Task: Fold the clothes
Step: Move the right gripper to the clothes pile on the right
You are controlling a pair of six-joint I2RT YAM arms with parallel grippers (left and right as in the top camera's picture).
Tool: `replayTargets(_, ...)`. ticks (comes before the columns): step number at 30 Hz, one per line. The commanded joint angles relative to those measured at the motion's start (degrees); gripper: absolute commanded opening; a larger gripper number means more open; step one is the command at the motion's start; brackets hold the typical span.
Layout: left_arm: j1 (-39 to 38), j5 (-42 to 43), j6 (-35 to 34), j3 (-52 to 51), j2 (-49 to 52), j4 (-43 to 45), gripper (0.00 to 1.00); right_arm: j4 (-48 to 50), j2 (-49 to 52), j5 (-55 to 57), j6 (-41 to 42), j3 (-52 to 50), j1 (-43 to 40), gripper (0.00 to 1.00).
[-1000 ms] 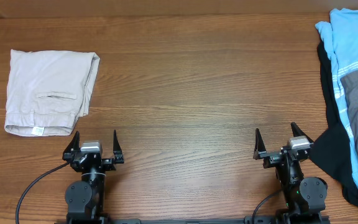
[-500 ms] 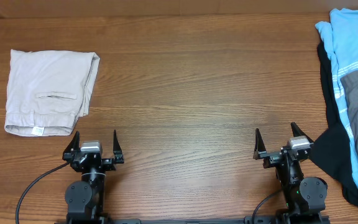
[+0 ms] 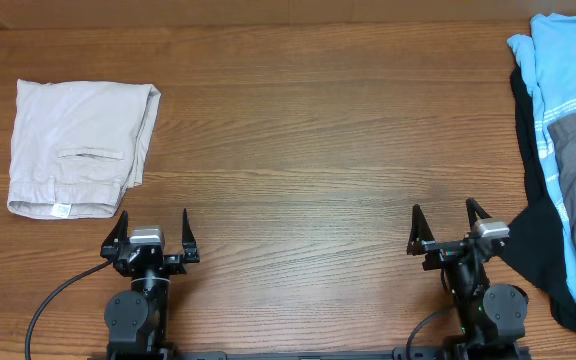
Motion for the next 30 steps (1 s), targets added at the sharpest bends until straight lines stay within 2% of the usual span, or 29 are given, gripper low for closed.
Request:
replayTargets(1,0.0,-0.1,1.4,-0.2,-0.7,0.1,1.0,-3.3,-0.6,-0.3,6.5,7.3,-0.2,1.0)
replayTargets(8,0.0,-0.1,1.3,-0.2,-0.7,0.1,1.0,-17.0,1.0,-0.5,6.4,26.4,-0.2,1.0)
replayTargets(13,0.0,-0.1,1.3,-0.2,-0.7,0.1,1.0,-26.0,7.5,-0.5,6.4,41.1,-0.2,1.0)
replayTargets(18,0.0,-0.1,1.3,-0.2,-0.7,0.1,1.0,-37.4,19.3,-0.5,6.4,55.3,-0.2,1.0)
replayTargets(25,0.0,-0.1,1.4,-0.2,-0.7,0.1,1.0,-54.8,41.9,4.8,5.6,74.5,-0.2,1.0)
replayTargets(30,0.0,-0.1,1.4,-0.2,-0.7,0.1,1.0,-60.7,54.2,3.7,3.2,82.5,-0.2,1.0)
